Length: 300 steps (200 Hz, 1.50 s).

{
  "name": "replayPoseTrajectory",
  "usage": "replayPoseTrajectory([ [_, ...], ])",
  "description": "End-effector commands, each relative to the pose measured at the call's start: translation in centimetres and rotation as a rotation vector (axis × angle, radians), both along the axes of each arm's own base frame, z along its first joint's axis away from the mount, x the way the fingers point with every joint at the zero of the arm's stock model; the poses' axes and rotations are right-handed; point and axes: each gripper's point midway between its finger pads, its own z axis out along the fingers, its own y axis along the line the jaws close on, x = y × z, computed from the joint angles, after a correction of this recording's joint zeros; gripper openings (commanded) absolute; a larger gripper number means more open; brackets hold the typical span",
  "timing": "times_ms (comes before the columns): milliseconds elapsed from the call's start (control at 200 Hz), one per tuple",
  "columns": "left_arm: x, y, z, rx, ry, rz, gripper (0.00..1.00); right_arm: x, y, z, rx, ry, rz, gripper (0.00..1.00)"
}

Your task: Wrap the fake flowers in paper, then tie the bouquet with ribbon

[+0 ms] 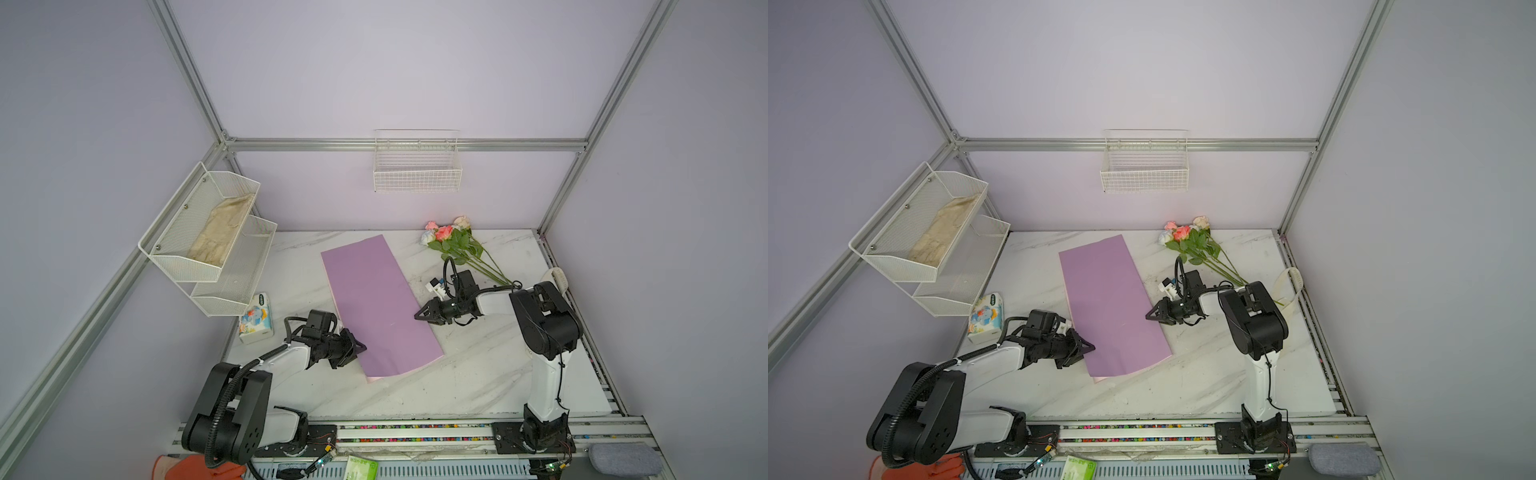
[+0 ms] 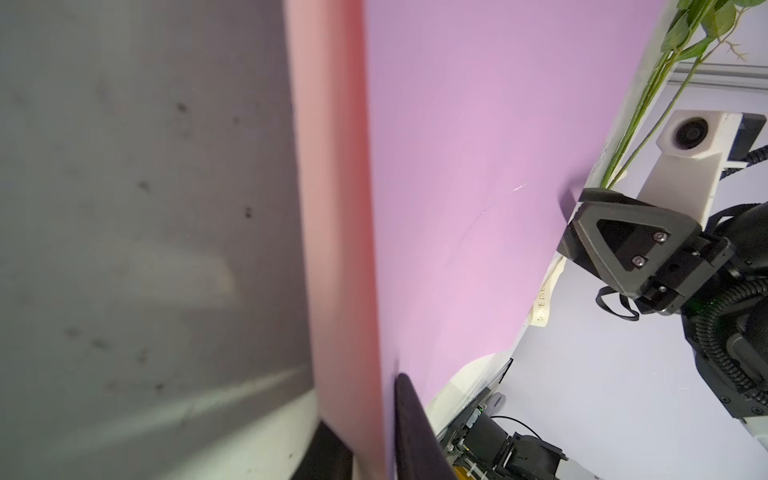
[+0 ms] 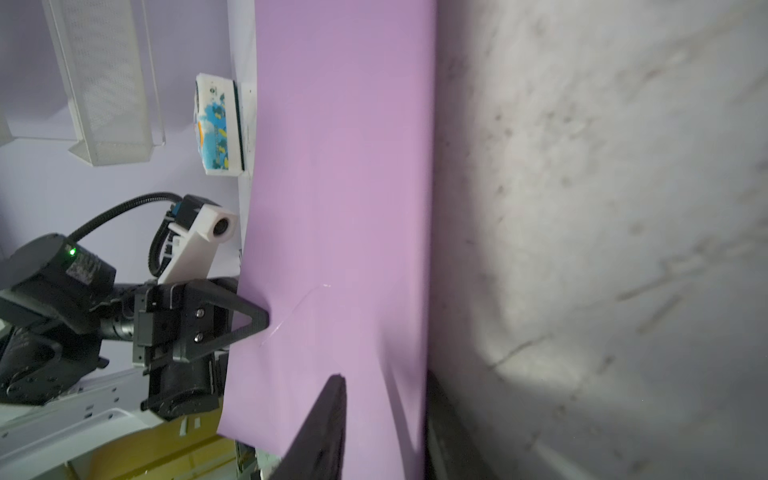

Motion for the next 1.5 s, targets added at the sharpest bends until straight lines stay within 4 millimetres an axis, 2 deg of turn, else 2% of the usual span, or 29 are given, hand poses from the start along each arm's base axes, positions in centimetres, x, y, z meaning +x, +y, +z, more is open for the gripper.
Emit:
replayPoseTrajectory([
  [0, 1.0, -0.1, 1.6, -0.015, -0.042, 0.008, 0.18, 0.1, -1.8, -2.1, -0.142, 0.020, -0.052, 0.36],
  [140, 1.1, -0.1, 1.9, -0.011, -0.049, 0.007, 0.17, 0.9, -3.1, -2.2, -0.234, -0.006, -0.107, 0.44],
  [205, 1.1, -0.1, 2.0, -0.011, -0.049, 0.007, 0.15, 1.9, -4.1, -1.3, -0.297, -0.060, -0.155, 0.47],
  [315, 1.2, -0.2, 2.3, -0.015, -0.053, 0.005, 0.15, 3.2, -5.4, 2.2, -0.347, -0.187, -0.229, 0.50],
  [390, 1.2, -0.2, 2.3, -0.017, -0.055, 0.003, 0.15, 3.0, -4.5, 5.6, -0.288, -0.303, -0.220, 0.50],
  [445, 1.3, -0.3, 2.5, -0.021, -0.058, 0.002, 0.15, 1.5, -2.4, 8.1, -0.238, -0.410, -0.163, 0.50],
  [530, 1.3, -0.3, 2.5, -0.021, -0.061, 0.003, 0.15, -3.1, 2.5, 10.9, -0.196, -0.613, 0.003, 0.50],
  [590, 1.3, -0.2, 2.6, -0.020, -0.064, 0.004, 0.16, -6.7, 5.5, 11.8, -0.158, -0.735, 0.087, 0.51],
  [665, 1.2, -0.3, 2.6, -0.022, -0.065, -0.001, 0.16, -10.8, 8.1, 12.3, -0.085, -0.832, 0.157, 0.51],
  [795, 1.0, -0.3, 2.5, -0.021, -0.062, -0.004, 0.16, -16.8, 11.7, 12.1, -0.062, -1.044, 0.315, 0.57],
  [860, 0.9, -0.2, 2.4, -0.020, -0.060, -0.002, 0.16, -18.7, 13.1, 11.7, -0.065, -1.120, 0.376, 0.58],
  [1085, 1.2, -0.5, 2.7, -0.030, -0.067, -0.012, 0.16, -19.9, 15.4, 8.4, -0.156, -1.224, 0.412, 0.61],
  [1230, 1.2, -0.5, 2.5, -0.029, -0.063, -0.012, 0.16, -19.0, 15.8, 6.5, -0.236, -1.243, 0.393, 0.60],
  [1280, 1.2, -0.5, 2.5, -0.029, -0.062, -0.012, 0.16, -18.7, 15.9, 5.9, -0.260, -1.250, 0.394, 0.54],
  [1380, 1.1, -0.5, 2.5, -0.028, -0.060, -0.012, 0.16, -17.9, 15.7, 6.0, -0.286, -1.269, 0.353, 0.26],
  [1495, 1.2, -0.4, 2.6, -0.024, -0.064, -0.008, 0.18, -17.7, 15.0, 7.1, -0.277, -1.277, 0.305, 0.07],
])
